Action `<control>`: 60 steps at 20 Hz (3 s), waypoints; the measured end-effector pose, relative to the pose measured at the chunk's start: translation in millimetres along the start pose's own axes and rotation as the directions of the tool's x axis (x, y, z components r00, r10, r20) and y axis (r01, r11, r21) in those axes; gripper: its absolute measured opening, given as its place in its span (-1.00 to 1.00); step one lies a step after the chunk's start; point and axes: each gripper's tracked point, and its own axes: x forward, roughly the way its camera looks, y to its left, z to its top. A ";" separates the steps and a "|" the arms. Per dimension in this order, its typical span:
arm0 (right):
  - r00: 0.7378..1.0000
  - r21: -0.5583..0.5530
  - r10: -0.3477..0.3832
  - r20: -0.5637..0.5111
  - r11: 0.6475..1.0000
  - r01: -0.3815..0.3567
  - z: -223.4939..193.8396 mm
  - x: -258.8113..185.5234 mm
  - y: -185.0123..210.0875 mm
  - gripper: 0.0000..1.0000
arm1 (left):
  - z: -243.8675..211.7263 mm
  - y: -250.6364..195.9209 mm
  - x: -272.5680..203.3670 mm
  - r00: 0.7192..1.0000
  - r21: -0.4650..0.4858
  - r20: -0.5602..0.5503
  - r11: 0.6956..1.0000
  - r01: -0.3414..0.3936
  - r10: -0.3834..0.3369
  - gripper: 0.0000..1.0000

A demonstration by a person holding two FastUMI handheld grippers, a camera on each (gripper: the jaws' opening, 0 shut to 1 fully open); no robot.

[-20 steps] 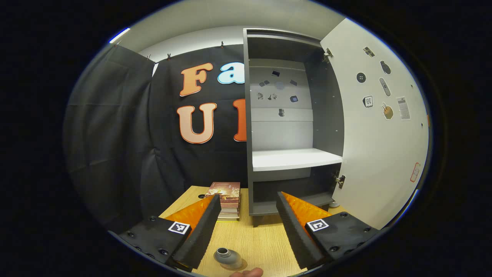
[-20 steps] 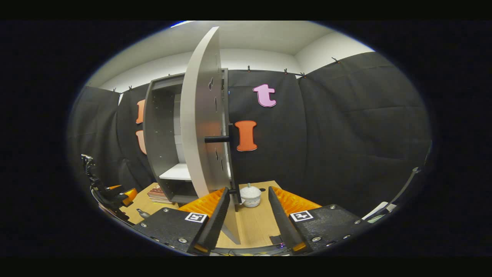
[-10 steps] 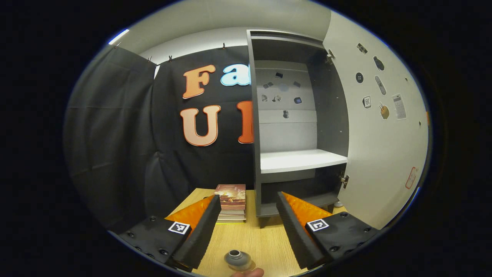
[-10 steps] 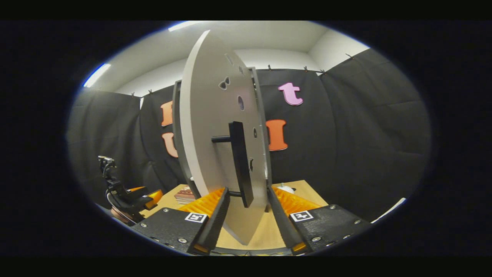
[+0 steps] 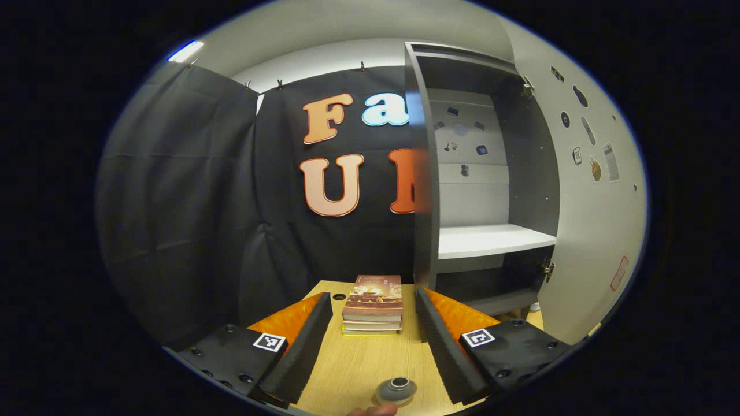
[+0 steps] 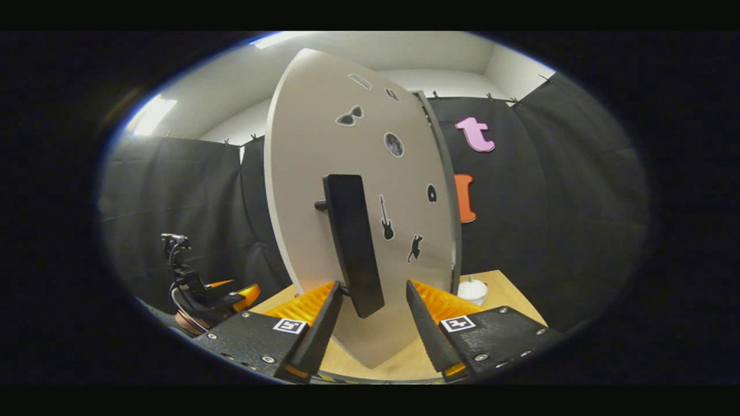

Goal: Open the cabinet door with the right hand, grasp the bottle in the cabinet with the left hand and place it on the coaster, then close the cabinet door with the right hand.

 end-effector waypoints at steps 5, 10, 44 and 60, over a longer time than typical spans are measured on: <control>0.997 -0.008 0.072 0.026 0.997 -0.072 -4.1 73.9 18.8 0.60 | 5.0 27.7 8.7 0.999 -0.008 0.012 0.999 -0.036 0.036 0.90; 0.994 -0.070 0.104 0.041 0.992 -0.101 -13.6 142.1 41.6 0.77 | 15.7 57.7 14.6 0.997 -0.025 0.036 0.997 -0.072 0.073 0.90; 0.989 -0.103 -0.107 0.102 0.988 0.118 -54.8 144.1 25.7 0.86 | 31.1 25.2 30.8 0.999 -0.074 0.039 0.997 0.038 -0.035 0.99; 0.956 -0.091 -0.279 0.088 0.954 0.286 -81.1 -59.0 -32.0 0.87 | 67.2 -50.1 -91.5 0.983 0.001 0.105 0.989 0.148 -0.147 0.96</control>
